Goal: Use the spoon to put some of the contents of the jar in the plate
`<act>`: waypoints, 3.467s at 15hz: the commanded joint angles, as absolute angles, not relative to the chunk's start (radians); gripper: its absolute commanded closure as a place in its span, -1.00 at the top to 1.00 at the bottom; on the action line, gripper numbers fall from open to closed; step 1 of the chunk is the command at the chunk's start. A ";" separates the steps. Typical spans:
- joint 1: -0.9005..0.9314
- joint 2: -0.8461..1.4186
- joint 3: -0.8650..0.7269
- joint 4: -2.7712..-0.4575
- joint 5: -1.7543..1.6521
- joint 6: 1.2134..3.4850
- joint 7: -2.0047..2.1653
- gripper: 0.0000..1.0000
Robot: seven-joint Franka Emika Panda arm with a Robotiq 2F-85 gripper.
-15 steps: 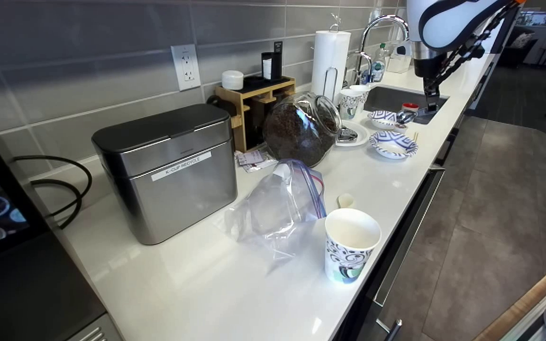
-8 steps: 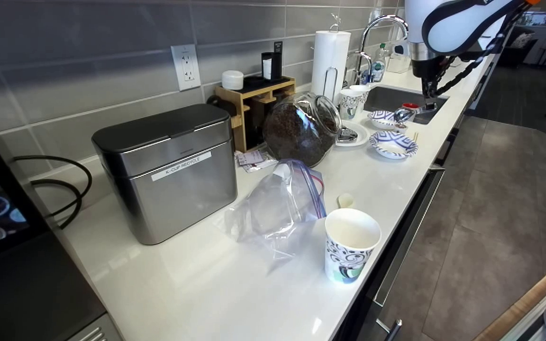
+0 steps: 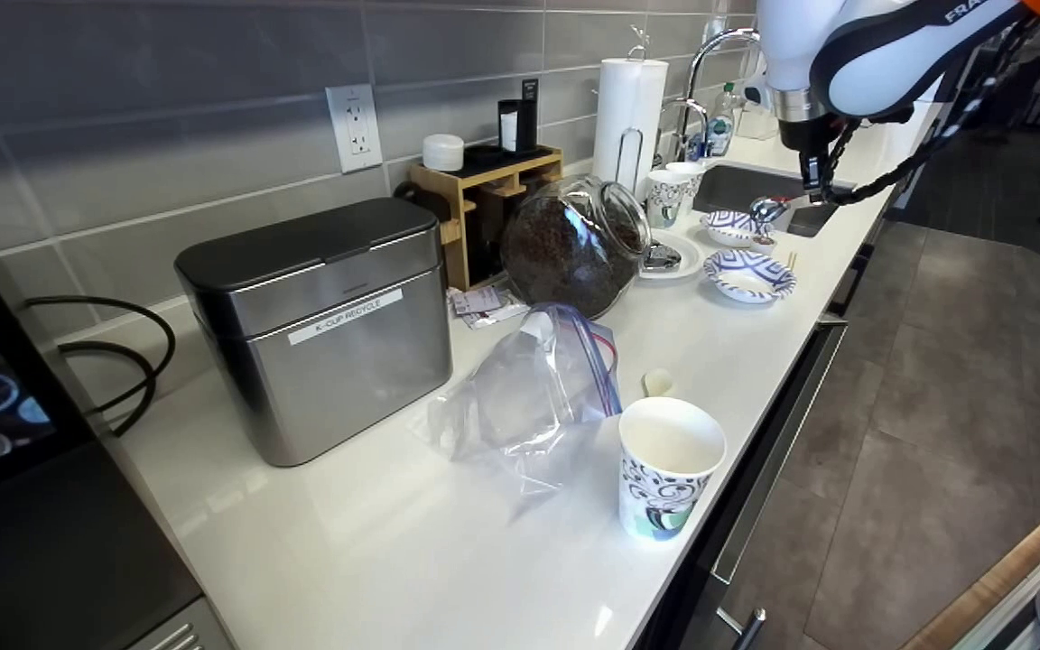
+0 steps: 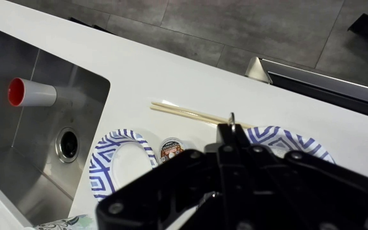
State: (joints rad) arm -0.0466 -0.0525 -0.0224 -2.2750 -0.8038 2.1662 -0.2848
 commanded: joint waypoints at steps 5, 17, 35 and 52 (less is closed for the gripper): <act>-0.025 -0.091 -0.003 -2.324 -0.882 2.130 -0.167 -0.98; -0.045 -0.088 -0.053 -2.288 -0.565 2.169 -0.414 -0.98; -0.103 0.111 -0.145 -1.868 0.425 1.656 -1.168 -0.98; -0.136 0.335 -0.070 -1.631 0.549 1.334 -1.111 -0.98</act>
State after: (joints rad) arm -0.1146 0.2323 -0.0955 -1.7471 0.5173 1.4184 -1.1689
